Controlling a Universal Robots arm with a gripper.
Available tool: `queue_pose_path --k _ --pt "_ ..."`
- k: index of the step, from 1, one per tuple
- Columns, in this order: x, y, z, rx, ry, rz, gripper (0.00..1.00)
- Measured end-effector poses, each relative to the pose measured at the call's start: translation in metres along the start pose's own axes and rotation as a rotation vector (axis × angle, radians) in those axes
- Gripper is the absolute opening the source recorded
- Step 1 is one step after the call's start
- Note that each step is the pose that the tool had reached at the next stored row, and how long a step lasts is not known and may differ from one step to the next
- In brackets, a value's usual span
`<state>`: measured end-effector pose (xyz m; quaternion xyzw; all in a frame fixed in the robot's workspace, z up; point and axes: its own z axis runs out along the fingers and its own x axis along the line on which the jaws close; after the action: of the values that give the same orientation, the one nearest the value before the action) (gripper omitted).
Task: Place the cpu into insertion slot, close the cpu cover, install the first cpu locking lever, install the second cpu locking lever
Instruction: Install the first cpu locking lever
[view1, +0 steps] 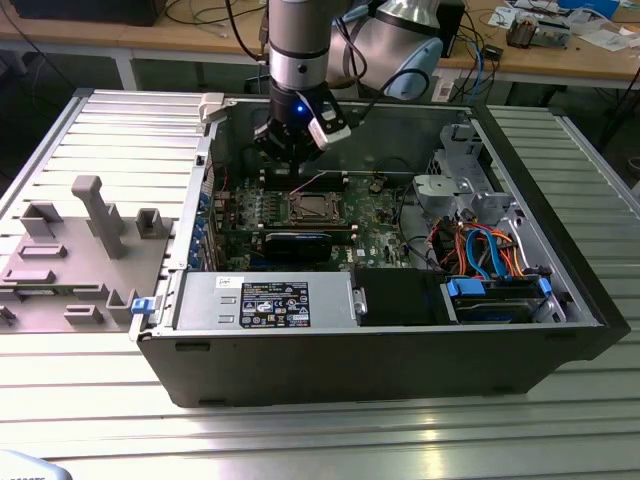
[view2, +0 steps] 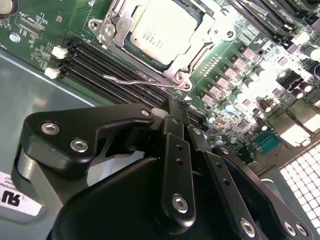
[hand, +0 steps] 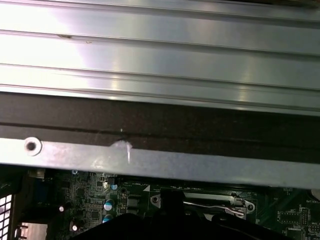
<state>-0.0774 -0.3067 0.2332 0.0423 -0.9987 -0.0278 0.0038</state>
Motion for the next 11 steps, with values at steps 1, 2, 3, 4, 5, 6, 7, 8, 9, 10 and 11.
queue_pose_path --k 1,2,3,4,5,6,7,8,9,10,11 --pt "-0.0006 0.0001 0.0006 0.0001 0.0002 0.0 0.11" --pt "-0.0018 0.0001 0.0014 0.0001 0.0004 0.0 0.11" --pt "-0.0034 0.0 0.002 0.0 0.0007 0.0 0.11" --pt "-0.005 -0.0002 0.0027 0.0 0.0008 0.0 0.11" --pt "-0.0065 -0.0004 0.0033 0.0 0.0011 0.0 0.11" --pt "-0.0078 -0.0005 0.004 -0.0001 0.0011 0.0 0.11" --pt "-0.0089 -0.0007 0.0047 0.0 0.0012 0.0 0.11" --pt "-0.0105 -0.0008 0.0055 0.0 0.0014 0.0 0.11" --pt "-0.0116 -0.001 0.0062 -0.0001 0.0015 0.0 0.11" --pt "-0.0128 -0.0011 0.0078 -0.0001 0.0016 0.0 0.11" --pt "-0.0142 -0.0012 0.0098 -0.0001 0.0018 -0.001 0.11"
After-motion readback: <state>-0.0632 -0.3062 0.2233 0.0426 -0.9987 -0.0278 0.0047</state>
